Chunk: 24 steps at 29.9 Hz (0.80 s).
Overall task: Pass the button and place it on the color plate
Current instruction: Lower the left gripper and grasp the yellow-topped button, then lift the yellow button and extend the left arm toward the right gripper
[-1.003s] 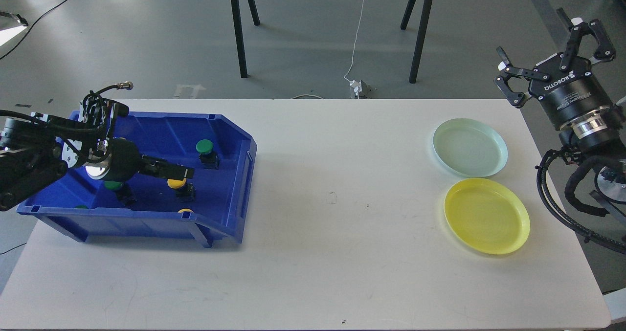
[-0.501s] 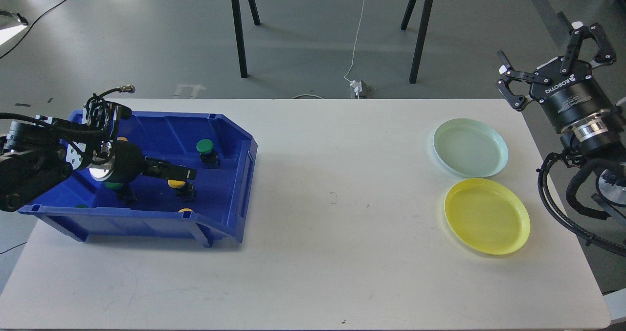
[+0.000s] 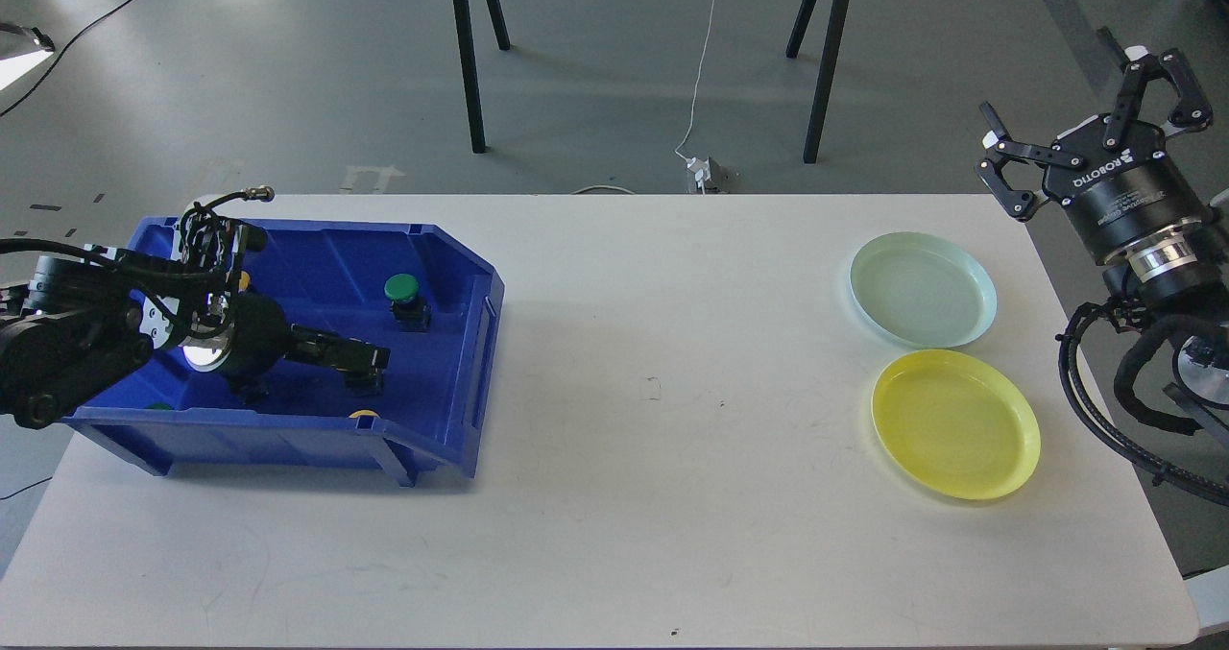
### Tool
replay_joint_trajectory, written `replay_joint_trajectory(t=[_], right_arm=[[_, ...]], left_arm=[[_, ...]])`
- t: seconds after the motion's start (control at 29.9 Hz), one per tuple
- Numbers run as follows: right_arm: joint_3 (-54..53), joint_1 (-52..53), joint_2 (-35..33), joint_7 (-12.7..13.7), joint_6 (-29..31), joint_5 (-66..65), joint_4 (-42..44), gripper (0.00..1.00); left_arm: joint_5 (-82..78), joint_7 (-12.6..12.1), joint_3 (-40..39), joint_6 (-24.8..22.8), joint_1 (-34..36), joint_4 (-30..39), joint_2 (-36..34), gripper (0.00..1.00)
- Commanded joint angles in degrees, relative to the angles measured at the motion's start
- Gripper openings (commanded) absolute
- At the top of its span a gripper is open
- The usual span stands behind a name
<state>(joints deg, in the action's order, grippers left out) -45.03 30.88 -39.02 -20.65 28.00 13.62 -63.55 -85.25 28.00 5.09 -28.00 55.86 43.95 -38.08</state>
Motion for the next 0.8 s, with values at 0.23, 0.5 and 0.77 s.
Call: replay_joint_trajectory(t=[0.23, 0.5, 0.77], right_arm=[[-0.1, -0.6, 0.1, 0.0, 0.0, 0.0, -0.1, 1.0], [-0.1, -1.1, 0.0, 0.0, 0.0, 0.0, -0.1, 1.0], [-0.8, -2.1, 0.0, 0.0, 0.0, 0.0, -0.1, 1.0]], left_arm=[[0.5, 0.0, -0.1, 0.0, -0.5, -1.1, 1.1, 0.86], [0.5, 0.0, -0.3, 0.0, -1.8, -3.3, 2.1, 0.74], [0.5, 0.0, -0.5, 0.0, -2.1, -3.3, 2.4, 0.35]])
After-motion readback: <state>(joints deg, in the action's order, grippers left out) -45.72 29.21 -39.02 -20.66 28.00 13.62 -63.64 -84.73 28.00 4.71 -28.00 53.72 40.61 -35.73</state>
